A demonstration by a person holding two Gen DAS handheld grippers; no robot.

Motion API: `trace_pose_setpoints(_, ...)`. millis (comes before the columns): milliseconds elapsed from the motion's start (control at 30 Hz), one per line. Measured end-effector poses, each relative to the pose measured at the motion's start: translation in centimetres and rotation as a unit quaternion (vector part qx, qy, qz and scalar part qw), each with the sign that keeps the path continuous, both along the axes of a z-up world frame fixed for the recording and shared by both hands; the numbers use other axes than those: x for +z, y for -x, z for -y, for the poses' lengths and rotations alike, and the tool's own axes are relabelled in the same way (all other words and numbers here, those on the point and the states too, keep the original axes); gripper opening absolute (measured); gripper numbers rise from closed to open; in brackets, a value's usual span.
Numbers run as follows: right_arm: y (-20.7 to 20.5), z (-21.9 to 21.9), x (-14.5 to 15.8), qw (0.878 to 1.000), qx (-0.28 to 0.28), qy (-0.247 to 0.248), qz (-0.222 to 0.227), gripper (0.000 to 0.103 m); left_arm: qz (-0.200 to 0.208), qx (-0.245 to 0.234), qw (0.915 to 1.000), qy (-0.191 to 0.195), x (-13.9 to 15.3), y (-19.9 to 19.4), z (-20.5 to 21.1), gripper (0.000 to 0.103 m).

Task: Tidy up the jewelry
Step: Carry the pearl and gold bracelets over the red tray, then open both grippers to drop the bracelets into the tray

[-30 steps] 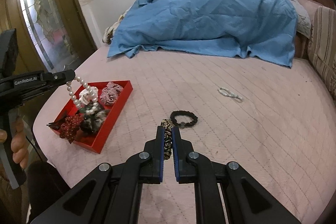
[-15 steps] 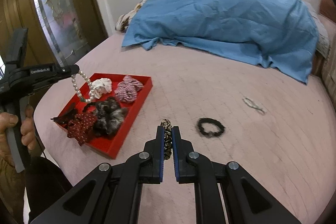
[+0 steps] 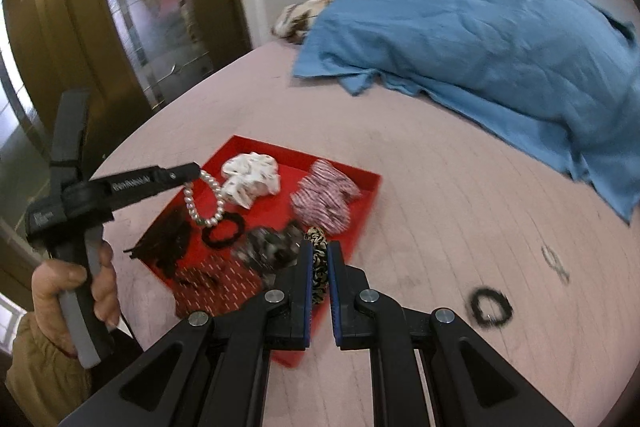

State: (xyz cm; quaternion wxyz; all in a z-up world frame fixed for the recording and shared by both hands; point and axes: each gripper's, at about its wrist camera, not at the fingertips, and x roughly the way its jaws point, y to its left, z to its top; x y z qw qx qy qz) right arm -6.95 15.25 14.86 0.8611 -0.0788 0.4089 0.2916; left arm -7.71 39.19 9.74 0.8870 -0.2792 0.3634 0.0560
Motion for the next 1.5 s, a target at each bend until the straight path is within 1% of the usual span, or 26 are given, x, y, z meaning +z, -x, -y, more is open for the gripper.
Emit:
trace_pose_setpoints(167, -1.9, -4.2, -0.7, 1.000, 0.024, 0.017, -0.005, 0.008, 0.001, 0.005, 1.0000, -0.001, -0.9, -0.8, -1.0, 0.009)
trace_pose_setpoints(233, -2.8, -5.5, -1.2, 0.999, 0.027, 0.020, -0.015, 0.008, 0.002, 0.008, 1.0000, -0.002, -1.2, -1.3, -1.2, 0.009)
trace_pose_setpoints(367, -5.1, -8.2, -3.0, 0.998, 0.027, 0.024, -0.047, 0.008, -0.003, 0.018, 0.9998, -0.007, -2.0, -2.2, -1.7, 0.009)
trace_pose_setpoints(567, -7.6, -10.4, -6.2, 0.995, 0.018, 0.041, -0.089, 0.008, -0.005, 0.012, 0.9998, -0.014, -2.6, -3.1, -1.5, 0.009)
trace_pose_setpoints(667, -8.2, -10.7, -7.4, 0.994, 0.012, 0.048, -0.099, 0.008, 0.001, 0.010, 0.9998, -0.015, -2.5, -3.1, -1.4, 0.010)
trace_pose_setpoints(700, -8.3, -10.8, -7.7, 0.994, 0.011, 0.051, -0.100, 0.008, 0.003, 0.009, 0.9999, -0.011, -2.4, -3.1, -1.5, 0.012)
trace_pose_setpoints(733, -8.3, -10.8, -7.9, 0.994, 0.011, 0.052, -0.101, 0.008, 0.005, 0.009, 0.9999, -0.009, -2.4, -3.0, -1.5, 0.019)
trace_pose_setpoints(767, -8.4, -10.8, -8.1, 0.993, 0.011, 0.053, -0.101, 0.008, 0.008, 0.011, 0.9999, -0.007, -2.3, -2.9, -1.6, 0.023)
trace_pose_setpoints(833, -8.4, -10.9, -8.2, 0.993, 0.012, 0.053, -0.101, 0.009, 0.018, 0.015, 0.9997, -0.009, -2.0, -2.5, -1.7, 0.035)
trace_pose_setpoints(867, -8.3, -10.9, -8.2, 0.994, 0.013, 0.052, -0.100, 0.009, 0.024, 0.015, 0.9996, -0.007, -1.8, -2.3, -1.7, 0.037)
trace_pose_setpoints(933, -8.4, -10.8, -8.3, 0.994, 0.011, 0.048, -0.102, 0.013, 0.034, 0.012, 0.9993, -0.006, -1.5, -2.1, -1.5, 0.044)
trace_pose_setpoints(967, -8.4, -10.7, -8.2, 0.994, 0.009, 0.045, -0.103, 0.020, 0.038, 0.011, 0.9992, -0.008, -1.3, -1.9, -1.5, 0.046)
trace_pose_setpoints(1000, -8.3, -10.6, -8.1, 0.994, 0.007, 0.043, -0.103, 0.029, 0.041, 0.010, 0.9990, -0.011, -1.2, -1.8, -1.4, 0.048)
trace_pose_setpoints(1067, -8.0, -10.4, -7.7, 0.995, 0.008, 0.040, -0.096, 0.039, 0.046, 0.008, 0.9988, -0.013, -1.0, -1.6, -1.3, 0.053)
trace_pose_setpoints(1100, -7.8, -10.3, -7.5, 0.995, 0.009, 0.040, -0.092, 0.042, 0.048, 0.007, 0.9987, -0.014, -1.0, -1.5, -1.2, 0.056)
trace_pose_setpoints(1233, -6.8, -9.5, -6.3, 0.997, 0.014, 0.040, -0.071, 0.042, 0.052, 0.006, 0.9982, -0.027, -0.7, -1.2, -0.9, 0.060)
trace_pose_setpoints(1367, -5.6, -8.0, -5.0, 0.998, 0.012, 0.032, -0.057, 0.047, 0.058, -0.001, 0.9974, -0.043, -0.3, -0.8, -0.3, 0.064)
trace_pose_setpoints(1433, -5.0, -7.0, -4.5, 0.998, 0.010, 0.028, -0.052, 0.047, 0.061, -0.005, 0.9968, -0.051, -0.2, -0.5, 0.0, 0.070)
trace_pose_setpoints(1500, -4.4, -5.8, -4.1, 0.999, 0.005, 0.024, -0.047, 0.047, 0.061, -0.006, 0.9960, -0.066, -0.1, -0.3, 0.4, 0.071)
